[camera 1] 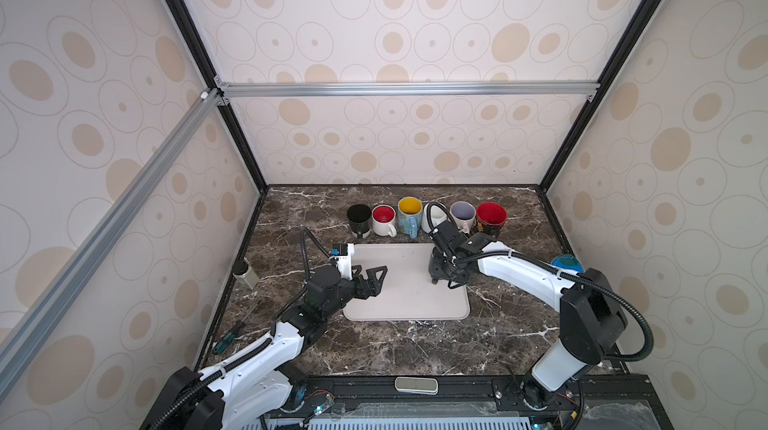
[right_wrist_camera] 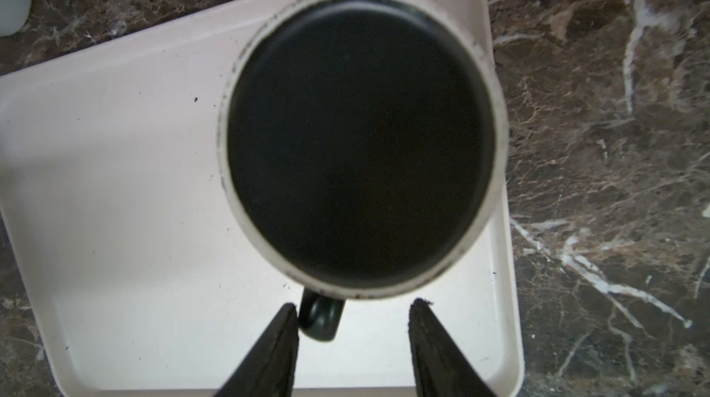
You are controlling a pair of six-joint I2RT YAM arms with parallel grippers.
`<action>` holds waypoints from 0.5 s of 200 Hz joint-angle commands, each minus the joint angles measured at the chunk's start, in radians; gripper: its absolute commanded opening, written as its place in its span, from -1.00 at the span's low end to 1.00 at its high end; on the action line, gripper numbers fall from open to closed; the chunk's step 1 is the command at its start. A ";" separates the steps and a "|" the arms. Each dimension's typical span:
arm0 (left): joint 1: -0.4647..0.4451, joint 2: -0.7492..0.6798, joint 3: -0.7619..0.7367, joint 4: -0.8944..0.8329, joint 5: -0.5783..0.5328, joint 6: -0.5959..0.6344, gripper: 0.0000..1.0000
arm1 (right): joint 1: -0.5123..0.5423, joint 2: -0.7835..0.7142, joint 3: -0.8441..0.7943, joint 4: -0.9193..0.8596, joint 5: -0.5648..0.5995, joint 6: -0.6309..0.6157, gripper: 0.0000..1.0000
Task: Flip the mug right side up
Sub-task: 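Lower the right gripper onto the upside-down black mug on the tray and grasp it, then lift and tilt the black mug toward the left gripper with the right gripper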
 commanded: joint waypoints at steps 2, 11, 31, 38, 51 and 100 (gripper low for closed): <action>-0.003 0.010 0.003 0.036 -0.001 0.017 0.91 | -0.005 0.029 0.019 -0.019 0.057 -0.008 -0.06; -0.004 0.017 0.003 0.040 0.000 0.019 0.91 | -0.004 0.033 0.018 -0.006 0.061 -0.012 -0.12; -0.004 0.037 0.004 0.053 0.010 0.019 0.91 | -0.006 0.043 0.026 0.015 0.069 -0.045 -0.38; -0.003 0.045 0.003 0.059 0.013 0.017 0.91 | -0.006 0.044 0.030 0.016 0.082 -0.052 -0.49; -0.004 0.058 0.002 0.068 0.018 0.014 0.91 | -0.007 0.043 0.031 0.025 0.089 -0.071 -0.62; -0.004 0.077 -0.008 0.090 0.024 0.005 0.91 | -0.010 0.024 -0.013 0.100 0.030 -0.143 -0.98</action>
